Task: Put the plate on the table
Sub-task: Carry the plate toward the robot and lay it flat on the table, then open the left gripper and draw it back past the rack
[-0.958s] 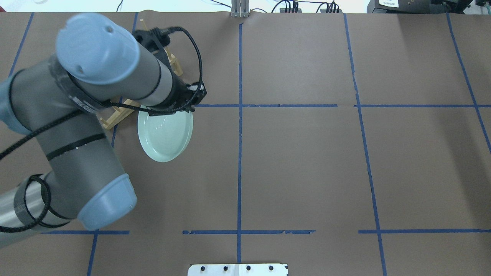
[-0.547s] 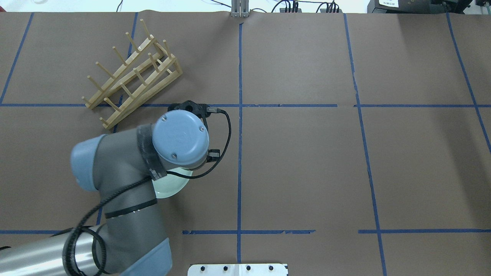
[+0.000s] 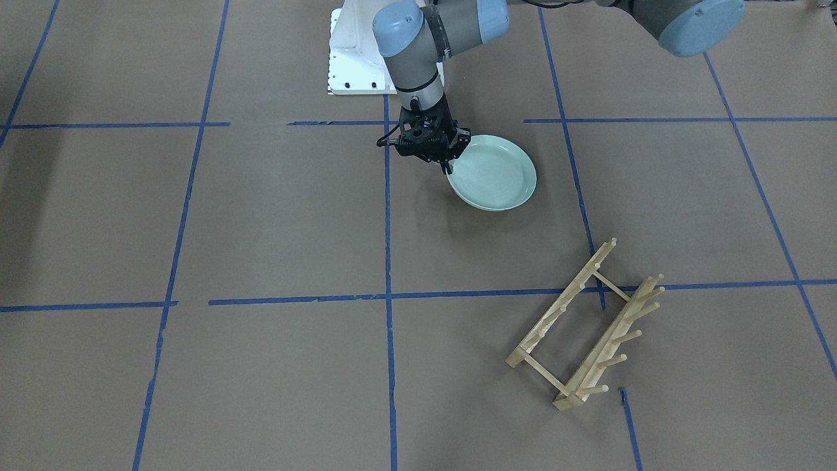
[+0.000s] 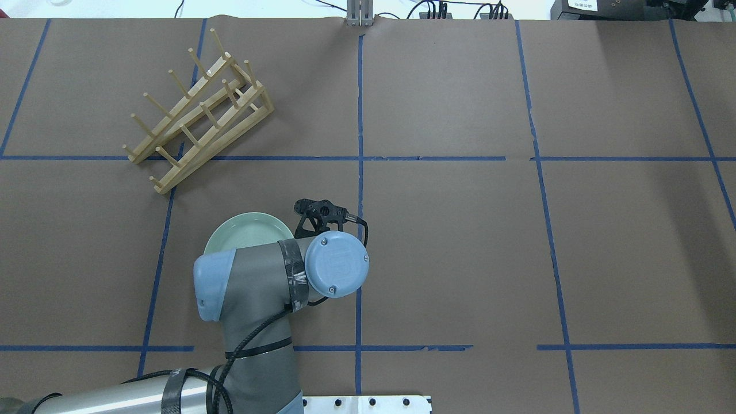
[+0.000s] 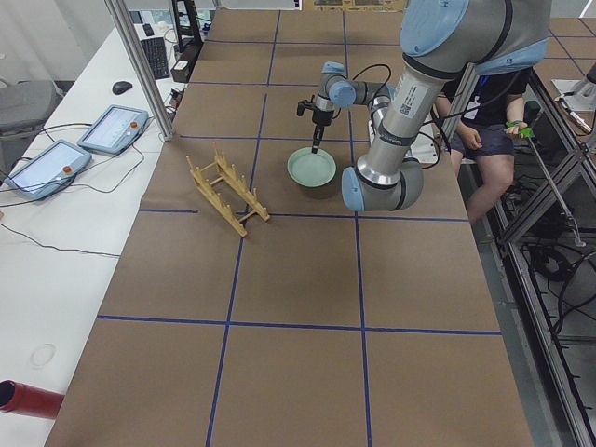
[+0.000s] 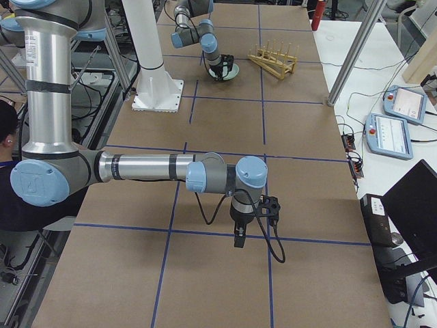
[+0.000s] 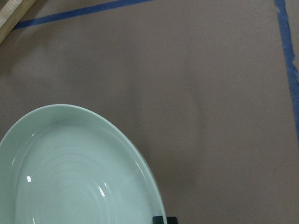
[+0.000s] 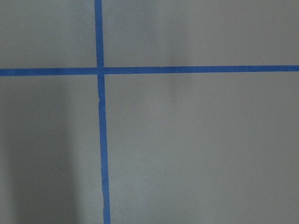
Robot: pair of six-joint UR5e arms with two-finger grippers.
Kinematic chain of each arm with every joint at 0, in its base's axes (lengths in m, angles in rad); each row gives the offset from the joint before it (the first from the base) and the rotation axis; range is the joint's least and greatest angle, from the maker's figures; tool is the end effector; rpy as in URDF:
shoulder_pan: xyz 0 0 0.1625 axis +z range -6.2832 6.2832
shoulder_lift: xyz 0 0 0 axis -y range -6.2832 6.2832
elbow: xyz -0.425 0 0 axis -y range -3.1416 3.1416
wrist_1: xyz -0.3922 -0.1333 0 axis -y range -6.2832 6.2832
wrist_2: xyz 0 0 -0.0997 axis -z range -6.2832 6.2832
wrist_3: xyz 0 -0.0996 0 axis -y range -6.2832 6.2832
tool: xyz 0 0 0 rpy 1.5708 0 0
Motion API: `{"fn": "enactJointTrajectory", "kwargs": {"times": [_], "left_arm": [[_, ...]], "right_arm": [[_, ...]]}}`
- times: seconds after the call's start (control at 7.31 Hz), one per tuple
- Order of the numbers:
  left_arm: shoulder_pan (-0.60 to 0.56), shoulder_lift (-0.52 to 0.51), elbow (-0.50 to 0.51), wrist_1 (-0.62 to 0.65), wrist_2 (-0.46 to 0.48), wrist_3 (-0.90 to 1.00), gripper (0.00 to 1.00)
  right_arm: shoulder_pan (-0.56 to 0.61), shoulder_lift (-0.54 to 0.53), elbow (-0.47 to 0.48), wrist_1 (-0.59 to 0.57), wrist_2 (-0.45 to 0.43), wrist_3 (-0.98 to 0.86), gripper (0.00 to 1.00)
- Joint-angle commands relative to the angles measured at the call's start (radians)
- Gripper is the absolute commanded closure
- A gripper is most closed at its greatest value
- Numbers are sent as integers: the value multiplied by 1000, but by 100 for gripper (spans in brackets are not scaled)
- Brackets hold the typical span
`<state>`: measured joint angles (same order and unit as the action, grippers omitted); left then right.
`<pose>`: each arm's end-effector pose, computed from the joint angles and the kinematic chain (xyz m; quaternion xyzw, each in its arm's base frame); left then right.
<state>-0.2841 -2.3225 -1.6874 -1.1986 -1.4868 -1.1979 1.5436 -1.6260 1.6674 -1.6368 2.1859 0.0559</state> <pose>0.6117 -0.3262 0.2135 0.1177 0.2191 0.0327 0.9680 0.0631 -0.4680 0.6544 -0.0243 -0.3020 0.0174 0.9529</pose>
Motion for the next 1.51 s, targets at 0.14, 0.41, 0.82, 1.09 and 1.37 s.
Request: {"fn": "enactJointTrajectory", "kwargs": {"times": [0.14,0.41,0.82,1.09,1.37], "left_arm": [[20,-18,6,36,19,4,0],[-22,-5,-133,77,10,93,0],[-287,26,-244,82,-225,340,0],[-488,122,-284,25,-358,560,0],[-716,231,-284,-21,-550,802,0]], "right_arm": [[1,0,0,0,0,-1,0],[1,0,0,0,0,1,0],[1,0,0,0,0,1,0],[1,0,0,0,0,1,0],[0,0,0,0,0,1,0]]}}
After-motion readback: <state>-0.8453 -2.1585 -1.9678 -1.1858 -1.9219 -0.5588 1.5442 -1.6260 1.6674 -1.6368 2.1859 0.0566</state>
